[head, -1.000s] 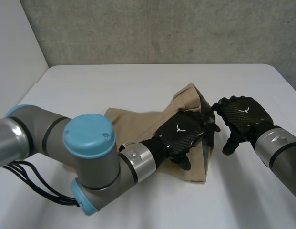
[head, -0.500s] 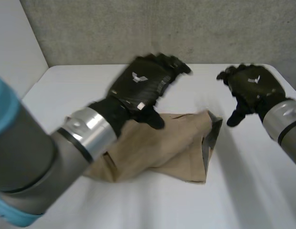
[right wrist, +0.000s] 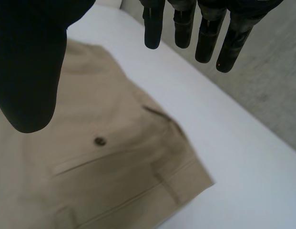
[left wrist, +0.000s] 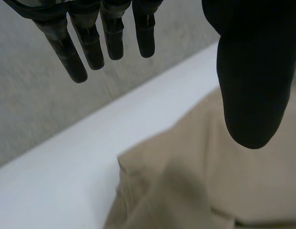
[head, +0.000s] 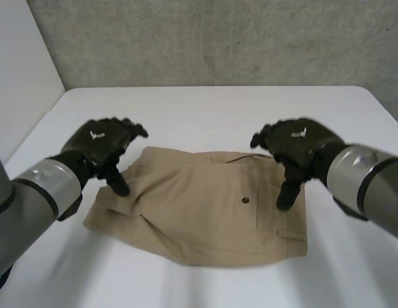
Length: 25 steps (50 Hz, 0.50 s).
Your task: Fold the shorts.
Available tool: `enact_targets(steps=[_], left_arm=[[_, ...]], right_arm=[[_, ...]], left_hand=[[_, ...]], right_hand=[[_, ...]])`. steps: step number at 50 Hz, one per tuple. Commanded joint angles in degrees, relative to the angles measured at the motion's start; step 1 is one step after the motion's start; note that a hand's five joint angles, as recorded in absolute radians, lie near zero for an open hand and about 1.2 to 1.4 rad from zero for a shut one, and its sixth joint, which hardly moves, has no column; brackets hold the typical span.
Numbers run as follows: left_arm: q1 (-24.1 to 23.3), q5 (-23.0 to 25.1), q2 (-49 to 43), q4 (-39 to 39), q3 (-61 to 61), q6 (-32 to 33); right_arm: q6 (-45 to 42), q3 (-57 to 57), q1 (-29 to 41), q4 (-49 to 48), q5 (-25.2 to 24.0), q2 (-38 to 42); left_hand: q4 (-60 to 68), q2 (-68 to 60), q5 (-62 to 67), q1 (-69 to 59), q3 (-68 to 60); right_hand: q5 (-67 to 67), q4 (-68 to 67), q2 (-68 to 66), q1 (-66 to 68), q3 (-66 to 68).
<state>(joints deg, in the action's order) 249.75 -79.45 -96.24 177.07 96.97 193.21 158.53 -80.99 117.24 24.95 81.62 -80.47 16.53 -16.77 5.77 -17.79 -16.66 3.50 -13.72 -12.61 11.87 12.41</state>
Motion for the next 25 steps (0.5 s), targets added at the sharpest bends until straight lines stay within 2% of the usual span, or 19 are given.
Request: enact_targets(steps=[1, 9, 14, 21, 24, 25], left_arm=[[-0.4, -0.4, -6.2, 0.6, 1.8, 2.2], [-2.0, -2.1, -11.2, 1.0, 1.9, 2.3], [-2.2, -3.7, -12.1, 2.6, 1.9, 2.3], [-2.2, -3.9, -13.3, 5.4, 2.0, 2.3], [-2.2, -3.9, -13.9, 6.3, 1.8, 2.3], [-2.2, -3.9, -14.0, 6.4, 1.7, 2.3]], right_arm=[[-0.1, -11.9, -0.5, -8.7, 0.2, -0.4], [-0.1, -23.8, -1.0, -16.7, -0.1, -0.4], [-1.3, -29.5, -0.4, -25.2, 0.3, 0.1], [-6.1, -32.8, -0.4, -32.7, 0.6, 3.5], [-8.3, -32.7, -0.4, -35.0, 1.8, 6.0], [-9.1, -32.5, -0.6, -35.7, 3.3, 6.4]], left_hand=[[2.6, -2.4, 3.4, -1.3, -2.5], [12.2, -11.9, 12.9, -10.9, -12.0], [20.9, -20.7, 21.7, -19.7, -20.8], [42.8, -42.5, 43.5, -41.5, -42.7], [54.4, -54.1, 55.1, -53.1, -54.2], [58.9, -58.7, 59.7, -57.6, -58.8]], right_hand=[[-3.5, 3.7, 2.6, -1.9, -2.4], [-3.5, 3.7, 2.6, -1.9, -2.4], [0.6, -0.4, -1.5, 2.2, 1.7], [4.8, -4.6, -5.7, 6.4, 5.9], [33.3, -33.1, -34.2, 34.9, 34.4], [58.7, -58.5, -59.6, 60.4, 59.8]])
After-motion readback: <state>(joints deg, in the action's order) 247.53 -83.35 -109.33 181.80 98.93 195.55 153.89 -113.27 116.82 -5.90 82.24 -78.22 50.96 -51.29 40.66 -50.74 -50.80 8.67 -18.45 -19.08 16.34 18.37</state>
